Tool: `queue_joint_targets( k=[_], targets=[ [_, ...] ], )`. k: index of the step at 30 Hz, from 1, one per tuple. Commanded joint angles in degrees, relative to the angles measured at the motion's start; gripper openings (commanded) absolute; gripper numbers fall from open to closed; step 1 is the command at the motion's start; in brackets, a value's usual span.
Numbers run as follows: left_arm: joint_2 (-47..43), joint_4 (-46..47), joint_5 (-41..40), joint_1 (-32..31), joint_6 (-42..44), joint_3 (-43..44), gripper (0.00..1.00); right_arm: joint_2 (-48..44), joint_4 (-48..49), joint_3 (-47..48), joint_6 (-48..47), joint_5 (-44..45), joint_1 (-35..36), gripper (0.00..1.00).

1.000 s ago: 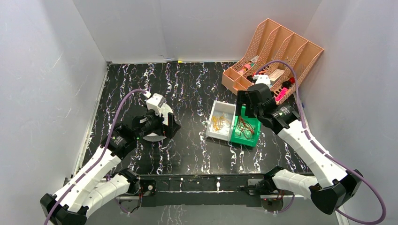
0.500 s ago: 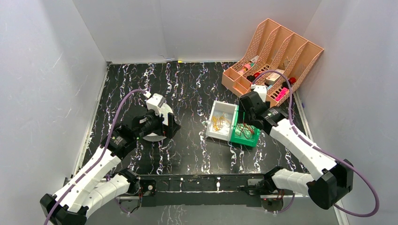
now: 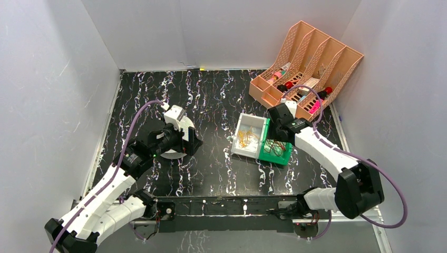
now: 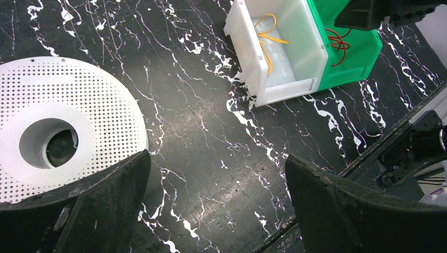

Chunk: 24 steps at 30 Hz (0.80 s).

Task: Wrap the cables

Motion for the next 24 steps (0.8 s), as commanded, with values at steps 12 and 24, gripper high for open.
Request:
queue_joint_targets(
  k=[12,24],
  targets=[
    [-0.1,0.0,0.4,-0.2,0.8,0.7,0.98,7.5,9.1,-2.4,-3.6,-8.1,-5.5,0.53],
    [-0.4,0.0,0.6,-0.2,0.9,0.7,0.98,10.9,8.4,-1.5,-4.0,-8.9,-5.6,0.33]
  ],
)
